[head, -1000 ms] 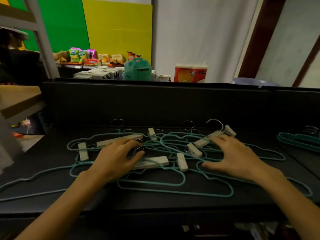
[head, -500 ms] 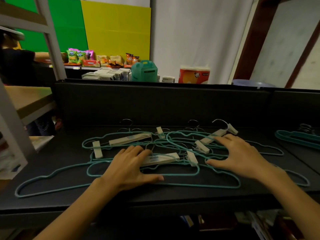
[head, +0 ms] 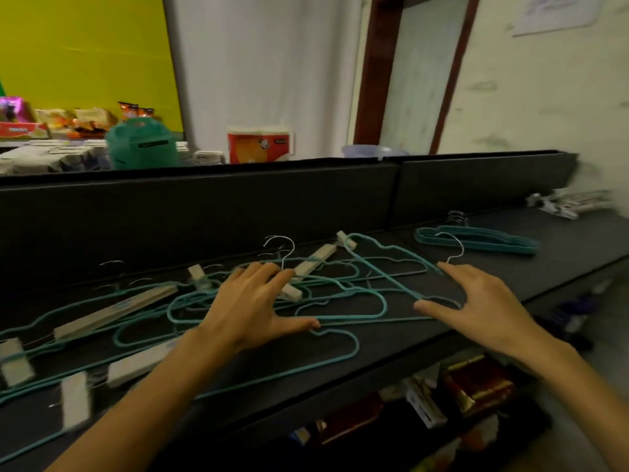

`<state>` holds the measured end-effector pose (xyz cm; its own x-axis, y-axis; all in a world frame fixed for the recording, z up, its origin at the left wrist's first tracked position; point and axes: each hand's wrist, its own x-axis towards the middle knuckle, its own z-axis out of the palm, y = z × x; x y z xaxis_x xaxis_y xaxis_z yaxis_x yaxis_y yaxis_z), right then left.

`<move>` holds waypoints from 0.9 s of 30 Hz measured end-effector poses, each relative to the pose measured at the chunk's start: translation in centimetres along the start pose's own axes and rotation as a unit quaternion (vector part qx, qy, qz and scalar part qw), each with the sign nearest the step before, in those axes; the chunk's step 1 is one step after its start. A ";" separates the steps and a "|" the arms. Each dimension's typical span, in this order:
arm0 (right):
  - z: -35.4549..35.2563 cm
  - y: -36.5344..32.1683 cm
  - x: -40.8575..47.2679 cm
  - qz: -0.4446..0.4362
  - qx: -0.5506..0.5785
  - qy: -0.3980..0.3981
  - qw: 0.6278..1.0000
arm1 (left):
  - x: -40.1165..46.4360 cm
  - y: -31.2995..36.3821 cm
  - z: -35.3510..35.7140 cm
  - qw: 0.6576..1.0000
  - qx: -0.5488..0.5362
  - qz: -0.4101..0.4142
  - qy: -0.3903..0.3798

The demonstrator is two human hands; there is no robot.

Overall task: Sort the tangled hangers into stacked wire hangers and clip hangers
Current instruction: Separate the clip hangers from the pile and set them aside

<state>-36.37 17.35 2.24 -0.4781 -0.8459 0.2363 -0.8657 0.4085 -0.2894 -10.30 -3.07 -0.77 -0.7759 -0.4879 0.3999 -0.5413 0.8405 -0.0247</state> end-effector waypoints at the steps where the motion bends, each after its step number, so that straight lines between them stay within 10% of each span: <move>1: -0.1 1.4 0.0 0.013 0.008 0.008 1.000 | 1.2 0.9 0.5 1.000 -0.003 0.008 -0.001; 14: -2.3 19.7 10.8 0.013 0.031 0.080 0.996 | 18.7 13.2 6.9 0.999 0.016 0.039 0.012; 27: -1.1 31.8 26.0 -0.066 -0.004 -0.082 0.994 | 29.3 18.5 12.5 0.998 0.058 -0.027 -0.011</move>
<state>-76.50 8.69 0.19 -0.3297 -0.9368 0.1169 -0.9207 0.2917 -0.2591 -47.15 -4.76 -0.94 -0.7507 -0.5376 0.3839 -0.6153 0.7806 -0.1100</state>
